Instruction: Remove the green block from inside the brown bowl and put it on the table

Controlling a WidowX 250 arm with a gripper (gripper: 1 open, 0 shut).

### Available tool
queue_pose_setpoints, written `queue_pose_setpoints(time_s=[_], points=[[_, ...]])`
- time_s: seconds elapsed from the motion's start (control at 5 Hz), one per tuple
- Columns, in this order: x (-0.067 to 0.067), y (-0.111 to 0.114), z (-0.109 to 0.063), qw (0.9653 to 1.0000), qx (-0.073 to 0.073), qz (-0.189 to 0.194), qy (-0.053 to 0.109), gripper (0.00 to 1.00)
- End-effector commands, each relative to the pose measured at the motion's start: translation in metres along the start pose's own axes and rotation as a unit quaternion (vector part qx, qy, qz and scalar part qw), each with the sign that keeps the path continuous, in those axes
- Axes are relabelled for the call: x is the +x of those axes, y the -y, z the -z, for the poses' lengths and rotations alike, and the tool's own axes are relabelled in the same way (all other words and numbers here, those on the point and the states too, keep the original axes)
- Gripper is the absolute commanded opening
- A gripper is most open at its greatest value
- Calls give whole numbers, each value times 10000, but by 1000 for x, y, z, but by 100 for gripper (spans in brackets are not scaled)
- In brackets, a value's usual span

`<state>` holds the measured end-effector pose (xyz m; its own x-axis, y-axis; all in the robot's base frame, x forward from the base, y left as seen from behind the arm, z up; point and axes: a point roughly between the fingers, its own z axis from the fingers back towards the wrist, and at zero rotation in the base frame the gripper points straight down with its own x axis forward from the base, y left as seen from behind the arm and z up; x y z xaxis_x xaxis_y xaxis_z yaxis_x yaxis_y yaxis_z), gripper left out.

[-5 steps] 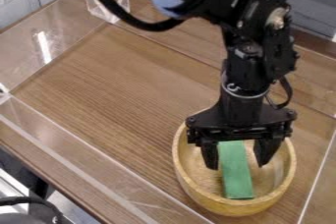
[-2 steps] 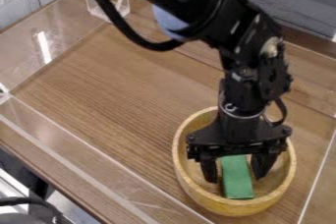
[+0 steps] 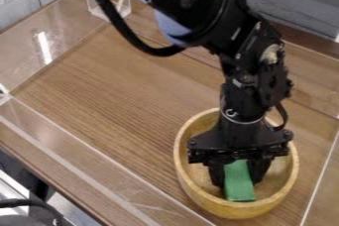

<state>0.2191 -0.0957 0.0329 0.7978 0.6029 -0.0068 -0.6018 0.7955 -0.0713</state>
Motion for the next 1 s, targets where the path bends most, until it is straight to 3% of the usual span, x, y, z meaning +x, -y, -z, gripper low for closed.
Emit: queue_pose_setpoints(time_s=[0.0, 0.8], points=[[4, 5, -12, 9998, -144, 72, 110, 0], [5, 2, -24, 9996, -111, 237, 100, 0]])
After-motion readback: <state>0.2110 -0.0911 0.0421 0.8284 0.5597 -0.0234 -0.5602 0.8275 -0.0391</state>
